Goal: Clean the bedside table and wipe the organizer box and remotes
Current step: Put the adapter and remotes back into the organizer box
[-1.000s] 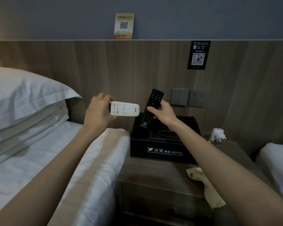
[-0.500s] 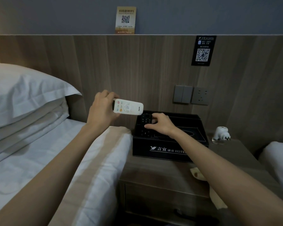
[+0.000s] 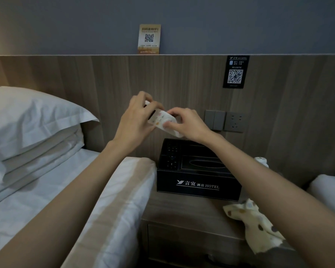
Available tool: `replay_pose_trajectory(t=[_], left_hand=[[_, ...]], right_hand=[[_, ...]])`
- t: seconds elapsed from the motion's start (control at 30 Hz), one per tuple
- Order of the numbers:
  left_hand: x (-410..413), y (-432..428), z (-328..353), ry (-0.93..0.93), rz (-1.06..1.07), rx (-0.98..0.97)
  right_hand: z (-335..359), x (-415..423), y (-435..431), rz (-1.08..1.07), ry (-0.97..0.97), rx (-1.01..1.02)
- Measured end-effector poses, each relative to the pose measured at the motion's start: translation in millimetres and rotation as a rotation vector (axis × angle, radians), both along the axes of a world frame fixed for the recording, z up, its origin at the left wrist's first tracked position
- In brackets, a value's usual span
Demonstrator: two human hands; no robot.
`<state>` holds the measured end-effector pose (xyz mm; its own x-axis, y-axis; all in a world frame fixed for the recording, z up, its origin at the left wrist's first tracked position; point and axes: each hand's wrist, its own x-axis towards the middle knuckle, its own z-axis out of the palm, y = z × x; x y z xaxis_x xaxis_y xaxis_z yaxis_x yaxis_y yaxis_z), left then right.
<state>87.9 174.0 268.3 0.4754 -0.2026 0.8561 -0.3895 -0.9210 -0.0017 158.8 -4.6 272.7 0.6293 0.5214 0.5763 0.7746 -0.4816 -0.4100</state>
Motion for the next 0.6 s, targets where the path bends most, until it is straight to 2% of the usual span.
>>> replay_pose_trajectory(t=[0.07,0.17,0.37,0.6], left_hand=[[1,-4,3,-0.047,0.003,-0.024],[1,-5,-1,-0.050,-0.013,-0.184],[20,-2,-39,0.207,-0.076,-0.521],[49,-17,-83,0.551,-0.057,-0.480]], right_hand=[[6,1,-4,0.011,0.015,-0.007],[6,8,-11,-0.048,-0.007,-0.014],[-9,34,-18,-0.144,0.081,0.173],[-44,66,-5,-0.110,0.338,0.330]])
